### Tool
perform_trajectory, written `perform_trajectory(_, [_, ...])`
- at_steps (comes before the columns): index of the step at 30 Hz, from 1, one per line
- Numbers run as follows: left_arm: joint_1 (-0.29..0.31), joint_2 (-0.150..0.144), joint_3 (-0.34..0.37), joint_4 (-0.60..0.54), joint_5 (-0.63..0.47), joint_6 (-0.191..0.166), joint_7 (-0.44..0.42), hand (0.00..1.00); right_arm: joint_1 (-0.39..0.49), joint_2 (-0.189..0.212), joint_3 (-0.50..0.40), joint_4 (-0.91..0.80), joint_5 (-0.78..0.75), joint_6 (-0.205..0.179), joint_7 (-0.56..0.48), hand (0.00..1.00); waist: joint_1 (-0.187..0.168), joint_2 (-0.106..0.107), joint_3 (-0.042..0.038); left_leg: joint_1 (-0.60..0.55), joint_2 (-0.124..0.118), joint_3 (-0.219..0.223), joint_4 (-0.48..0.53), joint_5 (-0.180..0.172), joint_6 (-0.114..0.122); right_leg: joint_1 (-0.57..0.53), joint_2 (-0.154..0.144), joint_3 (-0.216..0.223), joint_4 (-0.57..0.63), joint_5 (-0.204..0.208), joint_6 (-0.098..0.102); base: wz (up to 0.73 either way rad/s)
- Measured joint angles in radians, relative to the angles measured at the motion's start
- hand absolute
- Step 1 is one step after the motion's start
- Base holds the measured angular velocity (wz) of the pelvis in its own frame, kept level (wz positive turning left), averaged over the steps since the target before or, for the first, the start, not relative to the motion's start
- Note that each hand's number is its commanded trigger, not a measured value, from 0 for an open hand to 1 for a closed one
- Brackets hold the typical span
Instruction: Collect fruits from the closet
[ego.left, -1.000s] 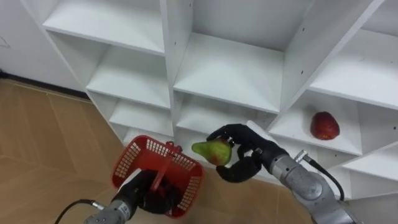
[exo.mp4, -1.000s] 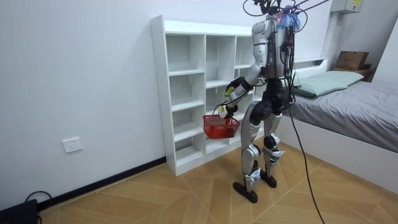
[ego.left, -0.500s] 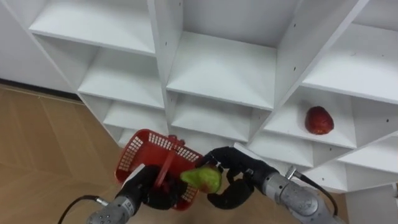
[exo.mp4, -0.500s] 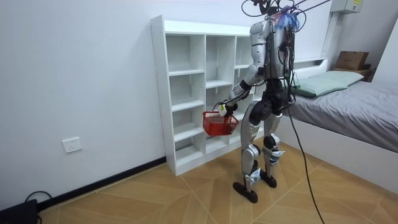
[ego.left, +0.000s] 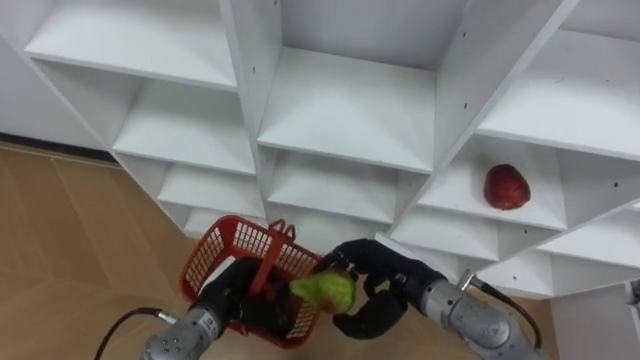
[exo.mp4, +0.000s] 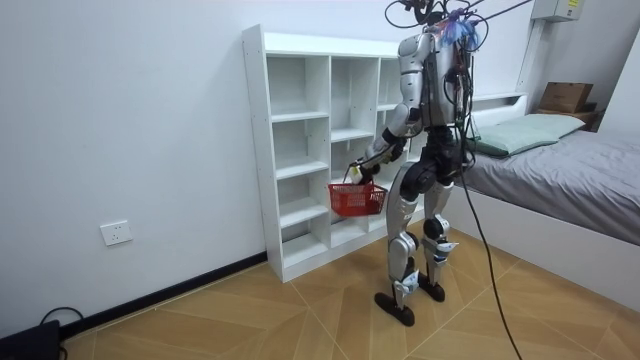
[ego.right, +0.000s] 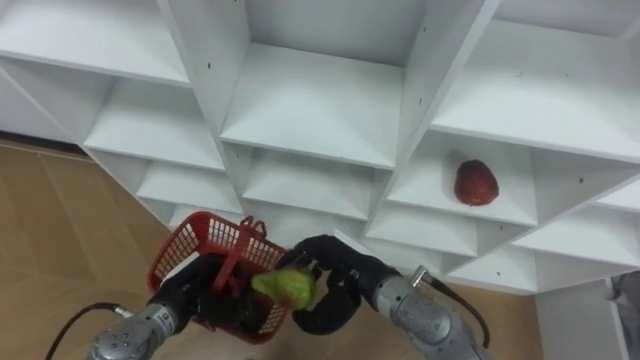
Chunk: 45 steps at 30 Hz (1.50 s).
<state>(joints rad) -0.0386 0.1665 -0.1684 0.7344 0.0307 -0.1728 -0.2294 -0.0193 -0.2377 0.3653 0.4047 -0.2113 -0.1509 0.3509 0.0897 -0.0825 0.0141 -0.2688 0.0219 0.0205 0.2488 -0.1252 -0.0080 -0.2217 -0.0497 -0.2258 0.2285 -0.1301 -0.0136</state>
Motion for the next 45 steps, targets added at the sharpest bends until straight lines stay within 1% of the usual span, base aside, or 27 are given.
perform_trajectory(6, [-0.001,-0.001,-0.003,-0.026,-0.022,-0.019,-0.02,1.0,-0.001,-0.004,-0.005,0.022,-0.012,-0.002,-0.037,1.0,-0.003,0.009,0.0042,0.0,0.002,0.008,0.004,0.0,0.0,-0.006,0.0,0.006,0.009,0.0,0.0,-0.04])
perform_trajectory(11, [-0.001,-0.002,-0.013,-0.03,-0.039,-0.028,-0.021,1.0,-0.001,-0.004,-0.011,0.022,-0.03,-0.002,-0.059,1.0,-0.003,0.013,0.0046,-0.001,0.002,0.008,0.005,0.0,0.0,-0.006,0.0,0.006,0.01,0.0,0.0,0.0])
perform_trajectory(14, [-0.001,-0.003,-0.019,-0.031,-0.039,-0.029,-0.019,1.0,-0.001,-0.004,-0.02,0.022,-0.029,-0.002,-0.073,1.0,-0.003,0.014,0.0045,-0.001,0.001,0.008,0.005,0.0,0.0,-0.006,-0.001,0.006,0.01,0.0,0.0,0.0])
perform_trajectory(17, [-0.001,-0.001,-0.04,-0.044,-0.039,-0.029,-0.018,1.0,-0.002,-0.004,-0.035,0.025,-0.028,-0.002,-0.086,1.0,-0.004,0.014,0.0044,0.0,0.001,0.008,0.003,0.0,0.0,-0.006,0.0,0.005,0.008,-0.001,0.0,0.0])
perform_trajectory(24, [0.0,0.004,-0.064,-0.048,-0.04,-0.029,-0.023,1.0,-0.005,-0.005,-0.045,0.108,-0.034,-0.003,-0.102,1.0,-0.005,0.021,0.0035,0.001,0.001,0.009,0.003,0.0,0.0,-0.005,-0.001,0.006,0.008,-0.001,0.0,0.0])
perform_trajectory(29, [0.003,0.003,-0.09,-0.048,-0.04,-0.029,-0.023,1.0,-0.005,-0.005,-0.067,0.117,-0.035,-0.003,-0.117,1.0,-0.007,0.024,0.0032,0.002,0.001,0.009,0.001,0.0,0.0,-0.005,0.0,0.007,0.009,-0.001,0.0,0.0])
perform_trajectory(35, [0.006,0.003,-0.091,-0.048,-0.04,-0.029,-0.023,1.0,-0.01,-0.005,-0.076,0.13,-0.035,-0.003,-0.144,1.0,-0.012,0.024,0.0032,0.003,0.001,0.01,0.001,0.0,0.001,-0.005,0.0,0.008,0.009,-0.001,0.0,0.0])
perform_trajectory(43, [0.009,0.007,-0.091,-0.048,-0.041,-0.029,-0.023,1.0,-0.011,-0.001,-0.075,0.146,-0.034,-0.003,-0.151,1.0,-0.015,0.024,0.0032,0.003,0.001,0.011,0.001,0.0,0.001,-0.004,0.0,0.009,0.007,-0.001,0.0,0.0])
perform_trajectory(45, [0.009,0.008,-0.091,-0.048,-0.041,-0.029,-0.023,1.0,-0.024,0.001,-0.075,0.176,-0.034,-0.002,-0.151,1.0,-0.015,0.024,0.0032,0.003,0.002,0.011,0.003,0.0,0.001,-0.003,-0.001,0.009,0.008,-0.001,0.0,0.0])
